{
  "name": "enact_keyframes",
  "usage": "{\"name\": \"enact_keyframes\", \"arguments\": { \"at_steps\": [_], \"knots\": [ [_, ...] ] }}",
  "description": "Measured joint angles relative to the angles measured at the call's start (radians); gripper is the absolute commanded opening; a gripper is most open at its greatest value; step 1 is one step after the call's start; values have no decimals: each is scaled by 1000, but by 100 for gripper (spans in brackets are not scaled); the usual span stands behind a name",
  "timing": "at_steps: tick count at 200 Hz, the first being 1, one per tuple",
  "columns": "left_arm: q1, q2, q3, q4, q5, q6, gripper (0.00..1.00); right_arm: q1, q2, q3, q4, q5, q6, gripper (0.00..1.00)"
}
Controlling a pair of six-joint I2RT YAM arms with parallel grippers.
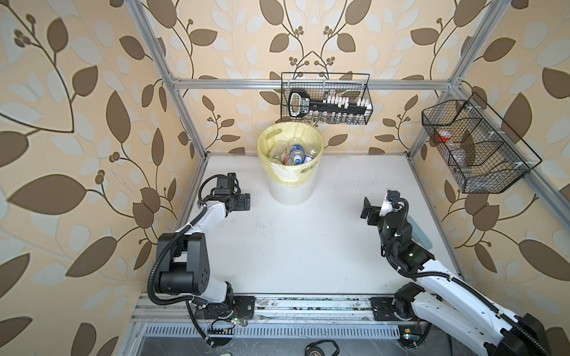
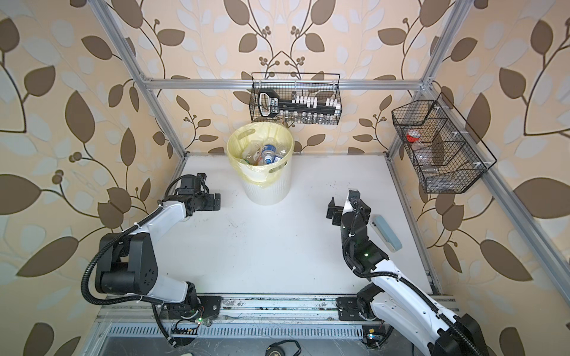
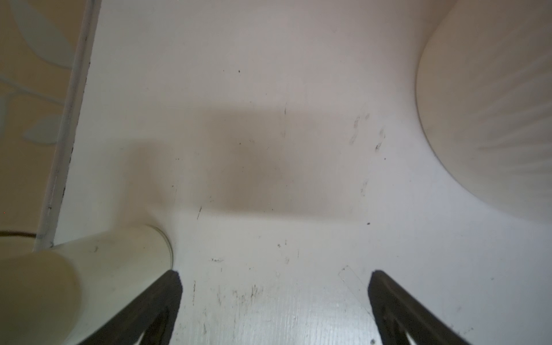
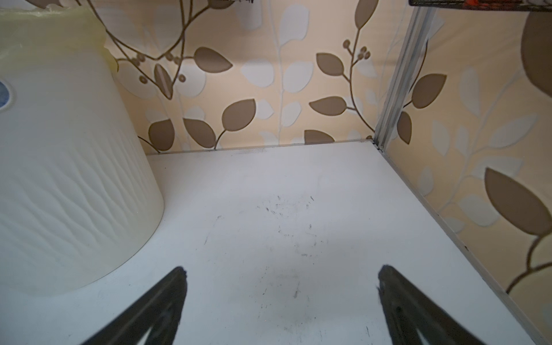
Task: Throw the plastic bottles in the bin
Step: Reset both arms
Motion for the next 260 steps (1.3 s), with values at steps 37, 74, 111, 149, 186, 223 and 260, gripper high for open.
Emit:
{"name": "enact_keyframes", "arguments": {
  "at_steps": [37,74,111,149,186,223,260],
  "knots": [
    [0,-105,-109,124,18,-2,99,-39,-24,-39,16,17,-13,100],
    [0,-188,-180,237,18,-2,99,-46,-72,-76,17,37,-23,100],
    [0,-230,-232,312,23,-2,99,-60,-97,-132,22,71,-47,100],
    [0,-208,-252,373,11,-22,99,-65,-112,-195,51,122,-62,100],
    [0,-172,-312,444,-5,-40,99,-75,-115,-283,138,208,-87,100],
    [0,-169,-363,495,-3,-69,99,-99,-89,-360,293,248,-128,100],
    [0,-169,-425,605,-6,-72,99,-127,-13,-373,417,248,-168,100]
  ]
}}
